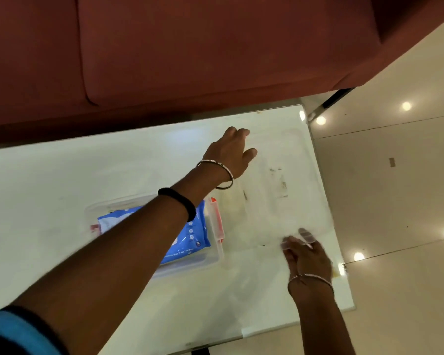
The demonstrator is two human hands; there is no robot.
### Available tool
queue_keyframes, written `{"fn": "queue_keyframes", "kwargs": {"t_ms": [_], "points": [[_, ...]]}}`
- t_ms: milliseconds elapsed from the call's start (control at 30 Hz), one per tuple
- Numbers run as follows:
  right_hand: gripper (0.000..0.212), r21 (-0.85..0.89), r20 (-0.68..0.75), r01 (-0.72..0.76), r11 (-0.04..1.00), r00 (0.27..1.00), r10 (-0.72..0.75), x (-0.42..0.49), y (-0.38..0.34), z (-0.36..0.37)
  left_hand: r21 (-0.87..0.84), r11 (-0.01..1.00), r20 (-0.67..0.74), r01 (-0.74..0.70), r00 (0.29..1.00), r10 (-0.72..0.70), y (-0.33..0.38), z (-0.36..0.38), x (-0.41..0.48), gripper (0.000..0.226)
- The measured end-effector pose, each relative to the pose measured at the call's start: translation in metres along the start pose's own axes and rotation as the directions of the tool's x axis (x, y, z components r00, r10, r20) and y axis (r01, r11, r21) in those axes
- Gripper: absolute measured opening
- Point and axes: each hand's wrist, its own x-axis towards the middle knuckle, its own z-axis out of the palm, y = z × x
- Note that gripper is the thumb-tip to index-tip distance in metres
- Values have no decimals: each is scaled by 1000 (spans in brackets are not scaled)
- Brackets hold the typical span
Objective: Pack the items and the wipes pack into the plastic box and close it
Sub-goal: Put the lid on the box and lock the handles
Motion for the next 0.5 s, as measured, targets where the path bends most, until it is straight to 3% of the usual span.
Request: {"fn": "queue_keyframes", "kwargs": {"t_ms": [67,167,233,300,367,500], "points": [[41,-27,22,169,985,986,-168,-6,-7,-8,-242,970,-60,8,998,-23,1,-13,-17,50],[34,-164,53,443,881,896,-441,-18,-19,-11,-576,814,-92,79,983,-161,-13,-34,-48,49],[30,-252,104,576,778,815,-570,-28,-26,-3,-743,640,-1,195,956,-292,-28,-46,-69,58],[36,-278,188,671,687,739,-646,-38,-30,11,-884,404,83,234,931,-356,-47,-53,-94,53],[38,-210,249,717,665,697,-673,-50,-30,27,-956,202,117,214,906,-407,-64,-62,-122,50],[21,-75,354,744,663,642,-680,-70,-25,49,-971,-46,227,233,857,-463,-102,-77,-172,68]]}}
